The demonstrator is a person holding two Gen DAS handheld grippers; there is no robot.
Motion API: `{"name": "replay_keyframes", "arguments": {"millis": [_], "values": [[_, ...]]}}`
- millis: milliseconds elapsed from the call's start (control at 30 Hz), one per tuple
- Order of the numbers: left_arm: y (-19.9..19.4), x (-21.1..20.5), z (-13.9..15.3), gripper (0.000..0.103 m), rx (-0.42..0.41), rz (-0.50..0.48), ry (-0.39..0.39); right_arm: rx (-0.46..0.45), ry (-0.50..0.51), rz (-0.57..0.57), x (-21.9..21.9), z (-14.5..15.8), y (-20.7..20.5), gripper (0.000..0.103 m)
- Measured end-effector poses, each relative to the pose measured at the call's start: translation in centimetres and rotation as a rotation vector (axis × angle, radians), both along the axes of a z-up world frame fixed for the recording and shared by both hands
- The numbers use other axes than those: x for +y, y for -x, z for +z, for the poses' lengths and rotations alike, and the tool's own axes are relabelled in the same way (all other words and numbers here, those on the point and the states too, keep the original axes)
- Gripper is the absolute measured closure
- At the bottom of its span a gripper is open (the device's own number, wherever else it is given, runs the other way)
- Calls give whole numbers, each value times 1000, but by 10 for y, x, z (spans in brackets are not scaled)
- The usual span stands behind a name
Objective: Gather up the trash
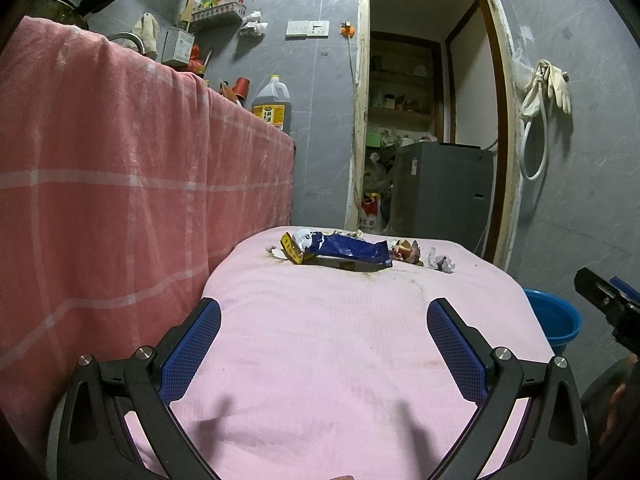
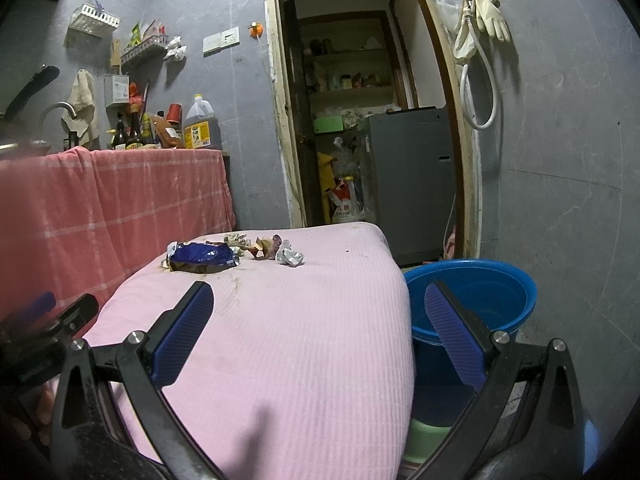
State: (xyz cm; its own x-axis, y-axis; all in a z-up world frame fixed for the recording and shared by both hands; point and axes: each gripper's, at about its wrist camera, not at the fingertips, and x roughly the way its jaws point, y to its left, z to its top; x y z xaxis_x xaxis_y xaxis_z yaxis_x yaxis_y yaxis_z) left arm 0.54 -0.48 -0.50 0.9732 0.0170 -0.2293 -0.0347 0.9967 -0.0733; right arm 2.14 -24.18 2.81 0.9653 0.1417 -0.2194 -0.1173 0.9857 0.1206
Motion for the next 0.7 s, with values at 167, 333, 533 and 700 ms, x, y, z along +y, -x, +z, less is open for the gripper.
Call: {"name": "replay_keyframes", "arguments": {"millis": [167, 333, 533, 700], "values": [[-6, 2, 4, 2, -9, -18, -6, 4, -16, 1, -2, 4, -7, 0], [-18, 0, 15, 2, -32, -42, -38, -16, -11, 18, 0, 13, -14, 0], [-41, 6, 29, 2, -20, -54, -18, -81, 17, 36, 5, 33, -29, 0], [-63, 18, 38, 2, 15, -49, 17, -122, 49, 56, 8, 44, -48, 0]]}}
